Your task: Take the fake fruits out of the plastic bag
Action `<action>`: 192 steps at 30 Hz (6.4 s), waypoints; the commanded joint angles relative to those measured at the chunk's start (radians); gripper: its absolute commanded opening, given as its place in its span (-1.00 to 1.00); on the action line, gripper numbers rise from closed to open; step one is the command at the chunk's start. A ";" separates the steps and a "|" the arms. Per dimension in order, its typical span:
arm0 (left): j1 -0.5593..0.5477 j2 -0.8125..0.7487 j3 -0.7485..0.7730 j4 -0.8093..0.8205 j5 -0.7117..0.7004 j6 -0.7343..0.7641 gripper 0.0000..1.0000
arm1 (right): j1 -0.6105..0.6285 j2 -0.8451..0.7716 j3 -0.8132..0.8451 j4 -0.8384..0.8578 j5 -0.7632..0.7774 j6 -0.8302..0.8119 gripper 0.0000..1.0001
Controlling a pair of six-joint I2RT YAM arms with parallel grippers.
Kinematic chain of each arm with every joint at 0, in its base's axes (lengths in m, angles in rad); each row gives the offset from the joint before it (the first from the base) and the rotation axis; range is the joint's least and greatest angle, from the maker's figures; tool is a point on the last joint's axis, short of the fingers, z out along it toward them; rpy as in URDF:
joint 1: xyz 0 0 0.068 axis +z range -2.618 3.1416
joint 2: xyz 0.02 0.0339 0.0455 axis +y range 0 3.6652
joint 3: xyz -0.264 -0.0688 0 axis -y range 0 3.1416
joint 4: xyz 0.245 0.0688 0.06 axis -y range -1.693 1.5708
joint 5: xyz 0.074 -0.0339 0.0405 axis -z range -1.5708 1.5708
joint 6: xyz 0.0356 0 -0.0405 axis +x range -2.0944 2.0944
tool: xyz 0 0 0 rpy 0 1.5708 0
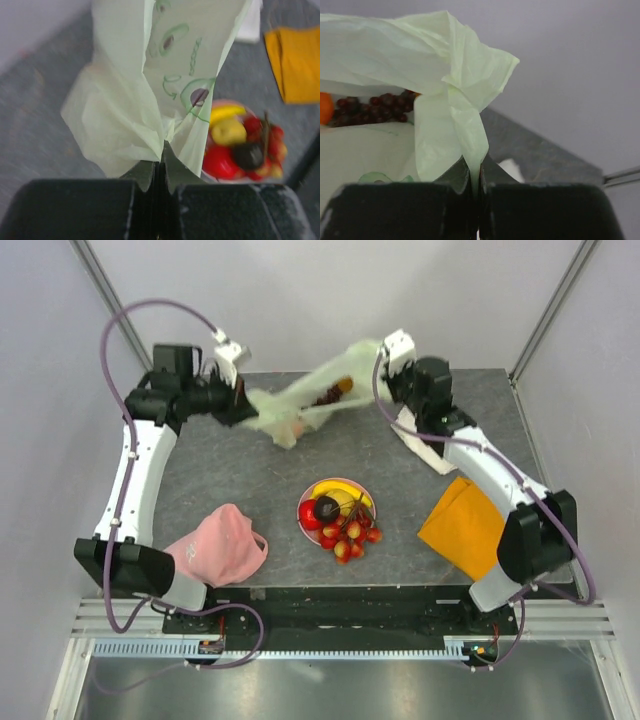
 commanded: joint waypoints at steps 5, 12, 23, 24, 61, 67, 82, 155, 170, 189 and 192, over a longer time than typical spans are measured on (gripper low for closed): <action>-0.009 -0.087 -0.364 -0.329 -0.049 0.153 -0.97 | 0.003 -0.182 -0.333 -0.403 -0.158 0.154 -0.34; -0.066 -0.035 -0.321 -0.321 -0.012 0.093 -0.97 | 0.003 -0.228 -0.093 -0.582 -0.401 0.090 0.91; -0.101 -0.003 -0.183 -0.278 0.015 -0.011 -0.97 | 0.116 -0.140 0.061 -0.658 -0.788 0.011 0.48; -0.101 0.001 -0.163 -0.280 0.018 -0.018 -0.97 | 0.122 -0.117 0.093 -0.689 -0.797 -0.005 0.30; -0.113 0.036 -0.197 -0.272 0.182 -0.009 -0.97 | 0.116 0.569 0.363 -0.238 0.043 -0.003 0.10; -0.146 0.053 -0.209 -0.274 0.144 0.021 -0.97 | 0.107 0.652 0.417 -0.204 0.068 0.034 0.39; -0.189 -0.010 -0.149 -0.292 -0.037 0.021 -0.97 | 0.170 0.381 0.282 -0.474 -0.463 0.155 0.43; 0.285 0.666 0.128 0.008 0.026 -0.603 0.17 | 0.188 0.704 0.606 -0.435 -0.674 0.576 0.69; 0.169 0.904 0.296 0.116 0.178 -0.758 0.26 | 0.195 0.812 0.716 -0.405 -0.604 0.653 0.96; 0.172 0.857 0.148 0.117 0.302 -0.747 -0.61 | 0.248 0.887 0.759 -0.473 -0.500 0.652 0.96; 0.173 0.855 0.128 0.117 0.307 -0.744 -0.80 | 0.248 0.896 0.760 -0.454 -0.533 0.663 0.96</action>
